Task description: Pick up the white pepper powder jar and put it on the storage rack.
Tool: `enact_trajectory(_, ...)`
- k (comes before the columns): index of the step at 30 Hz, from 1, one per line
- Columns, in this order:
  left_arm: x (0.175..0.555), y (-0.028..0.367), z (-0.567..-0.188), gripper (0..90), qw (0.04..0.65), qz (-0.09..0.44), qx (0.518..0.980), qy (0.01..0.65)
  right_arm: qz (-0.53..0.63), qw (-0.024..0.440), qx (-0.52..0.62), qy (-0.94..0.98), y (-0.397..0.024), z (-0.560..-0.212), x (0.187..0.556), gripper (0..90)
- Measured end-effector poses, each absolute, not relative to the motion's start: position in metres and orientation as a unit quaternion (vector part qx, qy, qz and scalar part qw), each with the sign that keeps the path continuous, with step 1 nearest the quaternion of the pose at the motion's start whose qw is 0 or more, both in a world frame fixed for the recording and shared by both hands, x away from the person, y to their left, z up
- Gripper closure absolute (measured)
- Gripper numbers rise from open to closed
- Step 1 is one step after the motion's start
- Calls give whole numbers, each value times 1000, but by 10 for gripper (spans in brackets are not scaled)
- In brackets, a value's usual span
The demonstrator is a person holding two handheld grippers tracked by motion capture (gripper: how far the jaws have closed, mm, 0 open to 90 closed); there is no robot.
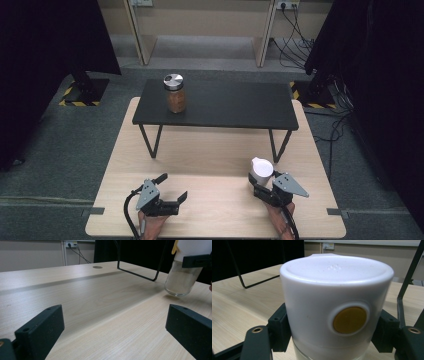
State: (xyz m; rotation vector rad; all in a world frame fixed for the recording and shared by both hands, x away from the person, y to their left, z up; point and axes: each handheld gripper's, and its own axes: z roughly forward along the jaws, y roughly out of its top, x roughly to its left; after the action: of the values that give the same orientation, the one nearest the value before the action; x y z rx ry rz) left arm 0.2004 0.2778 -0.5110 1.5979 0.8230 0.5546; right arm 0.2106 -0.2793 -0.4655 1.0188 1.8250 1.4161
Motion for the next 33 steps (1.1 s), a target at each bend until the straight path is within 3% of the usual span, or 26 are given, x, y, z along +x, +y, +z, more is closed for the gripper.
enact_trajectory(16, 201, 278, -511, 13, 590, 237, 686, 353, 556, 283, 361, 693, -280, -416, 216, 307)
enact_trajectory(33, 201, 278, -511, 14, 590, 236, 687, 353, 567, 263, 337, 704, -269, -307, 246, 307)
